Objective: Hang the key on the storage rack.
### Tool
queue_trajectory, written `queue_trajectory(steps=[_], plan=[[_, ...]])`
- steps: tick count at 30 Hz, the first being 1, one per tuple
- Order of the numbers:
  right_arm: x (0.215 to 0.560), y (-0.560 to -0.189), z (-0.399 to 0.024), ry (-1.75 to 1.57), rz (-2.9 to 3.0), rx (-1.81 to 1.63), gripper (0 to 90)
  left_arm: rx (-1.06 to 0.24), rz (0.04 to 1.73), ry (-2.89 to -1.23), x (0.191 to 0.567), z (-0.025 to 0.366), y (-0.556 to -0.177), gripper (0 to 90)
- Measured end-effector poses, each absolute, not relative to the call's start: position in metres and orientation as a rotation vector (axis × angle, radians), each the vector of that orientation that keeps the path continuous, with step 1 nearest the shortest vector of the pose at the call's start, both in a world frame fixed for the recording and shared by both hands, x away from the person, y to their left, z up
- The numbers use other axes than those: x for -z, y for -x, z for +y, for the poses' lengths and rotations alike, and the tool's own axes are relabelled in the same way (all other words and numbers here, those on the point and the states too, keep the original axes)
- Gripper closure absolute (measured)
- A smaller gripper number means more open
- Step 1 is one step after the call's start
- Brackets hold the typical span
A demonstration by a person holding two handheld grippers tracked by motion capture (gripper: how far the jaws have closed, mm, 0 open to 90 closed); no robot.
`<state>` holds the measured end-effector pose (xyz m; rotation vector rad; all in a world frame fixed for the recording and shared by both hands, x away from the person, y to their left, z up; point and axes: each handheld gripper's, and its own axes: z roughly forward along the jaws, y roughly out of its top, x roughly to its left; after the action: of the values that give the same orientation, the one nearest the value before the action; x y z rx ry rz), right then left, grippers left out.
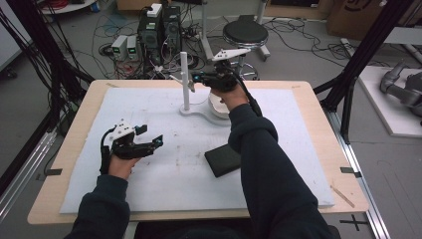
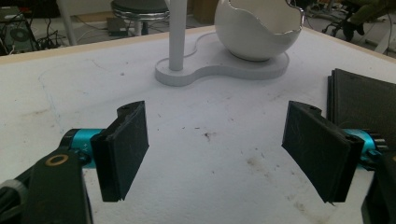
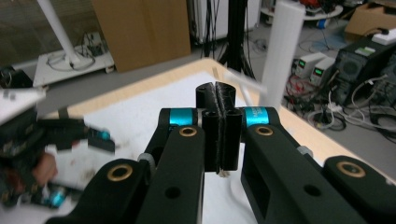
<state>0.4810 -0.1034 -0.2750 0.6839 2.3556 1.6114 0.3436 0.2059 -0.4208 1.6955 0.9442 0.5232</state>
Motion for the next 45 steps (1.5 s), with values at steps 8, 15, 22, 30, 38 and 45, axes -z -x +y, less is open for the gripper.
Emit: queue_trajectory(steps=[8, 15, 22, 30, 38, 45], plan=[[0.271, -0.498, -0.072, -0.682, 2.377, -1.581, 90.0, -0.528, 0.963, -1.696, 0.422, 0.209, -0.343, 22.3], [0.277, -0.507, -0.071, -0.777, 2.348, -1.543, 90.0, -0.534, 0.969, -1.694, 0.422, 0.211, -0.342, 22.5], [0.285, -0.511, -0.073, -0.845, 2.331, -1.483, 88.7, -0.542, 0.964, -1.706, 0.422, 0.210, -0.341, 22.9], [0.293, -0.504, -0.104, -0.929, 2.293, -1.417, 59.0, -0.547, 0.966, -1.707, 0.422, 0.211, -0.340, 23.4], [0.318, -0.469, -0.179, -0.890, 2.426, -1.245, 35.2, -0.546, 0.964, -1.699, 0.421, 0.209, -0.340, 23.3], [0.366, -0.422, -0.242, -0.936, 2.455, -1.083, 28.6, -0.552, 0.966, -1.692, 0.420, 0.206, -0.339, 23.8]])
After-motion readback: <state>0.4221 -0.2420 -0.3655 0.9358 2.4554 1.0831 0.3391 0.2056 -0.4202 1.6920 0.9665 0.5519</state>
